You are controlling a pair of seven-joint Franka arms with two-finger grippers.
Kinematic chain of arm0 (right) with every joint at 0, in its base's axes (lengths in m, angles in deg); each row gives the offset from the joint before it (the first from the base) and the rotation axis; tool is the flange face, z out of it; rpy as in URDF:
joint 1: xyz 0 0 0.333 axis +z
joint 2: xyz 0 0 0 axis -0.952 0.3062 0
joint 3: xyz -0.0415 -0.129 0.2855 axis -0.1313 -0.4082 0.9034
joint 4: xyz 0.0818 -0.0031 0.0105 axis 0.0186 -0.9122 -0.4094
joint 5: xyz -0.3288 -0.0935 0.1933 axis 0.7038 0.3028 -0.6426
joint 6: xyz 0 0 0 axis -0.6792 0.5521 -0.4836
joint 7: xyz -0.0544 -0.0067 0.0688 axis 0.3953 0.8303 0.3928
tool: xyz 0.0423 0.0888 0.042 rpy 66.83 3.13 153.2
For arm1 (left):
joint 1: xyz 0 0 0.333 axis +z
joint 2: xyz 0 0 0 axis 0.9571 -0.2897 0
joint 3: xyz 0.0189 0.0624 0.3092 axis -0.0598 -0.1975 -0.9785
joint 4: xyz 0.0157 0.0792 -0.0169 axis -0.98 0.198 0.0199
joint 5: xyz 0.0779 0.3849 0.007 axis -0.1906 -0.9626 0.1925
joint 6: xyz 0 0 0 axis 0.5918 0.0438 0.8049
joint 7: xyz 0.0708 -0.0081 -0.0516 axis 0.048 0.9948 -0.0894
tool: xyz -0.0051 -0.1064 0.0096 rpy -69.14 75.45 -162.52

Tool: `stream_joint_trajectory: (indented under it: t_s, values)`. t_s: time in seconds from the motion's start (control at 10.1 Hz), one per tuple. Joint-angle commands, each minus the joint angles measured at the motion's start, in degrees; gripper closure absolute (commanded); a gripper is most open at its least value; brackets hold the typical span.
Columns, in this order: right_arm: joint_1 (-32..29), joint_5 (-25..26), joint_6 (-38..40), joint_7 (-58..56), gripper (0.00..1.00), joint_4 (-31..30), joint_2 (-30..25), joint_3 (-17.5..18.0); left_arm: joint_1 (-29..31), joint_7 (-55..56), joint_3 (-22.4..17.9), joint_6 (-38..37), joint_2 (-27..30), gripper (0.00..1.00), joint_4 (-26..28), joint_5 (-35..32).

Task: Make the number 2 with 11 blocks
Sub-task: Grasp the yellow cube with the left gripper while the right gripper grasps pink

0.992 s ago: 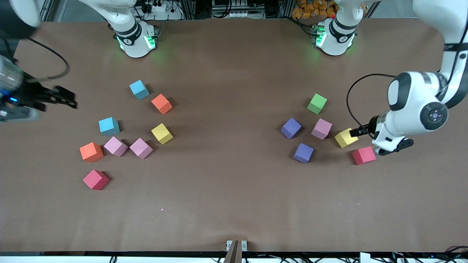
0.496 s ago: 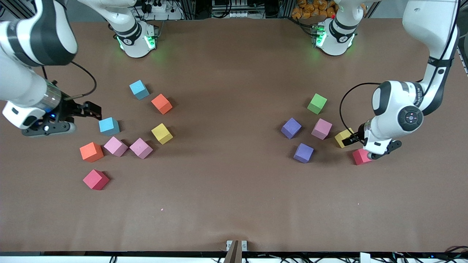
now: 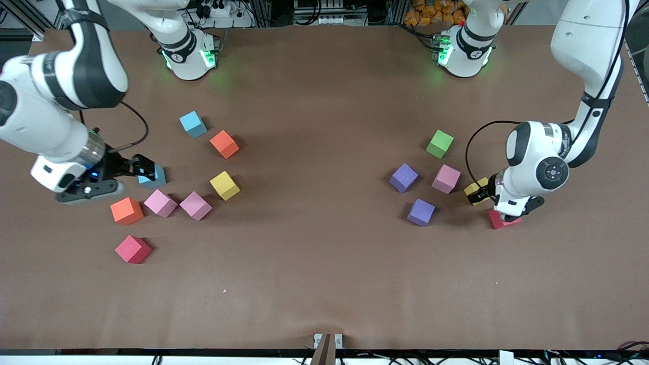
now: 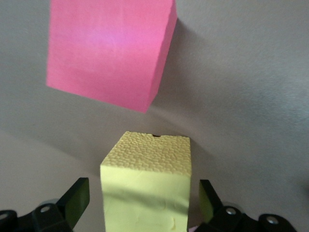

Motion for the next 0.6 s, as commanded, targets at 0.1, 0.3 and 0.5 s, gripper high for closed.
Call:
stream_joint_trajectory:
  t_s: [0.1,0.3,0.5]
  values:
    - [0.7,-0.3,-5.8,-1.6,0.0,0.7,8.6,-0.2,0.4,1.9,0.2,0.6,-0.2,0.81,0.5,-2.9]
    - [1.7,-0.3,-7.8,-1.4,0.0,0.8,10.8,-0.2,0.0,1.6,0.2,-1.2,2.0,1.0,0.4,-3.1]
    - [2.6,-0.2,-9.2,-1.6,0.0,1.0,11.6,-0.2,0.0,1.3,2.0,-6.7,7.1,1.0,-0.3,-3.1]
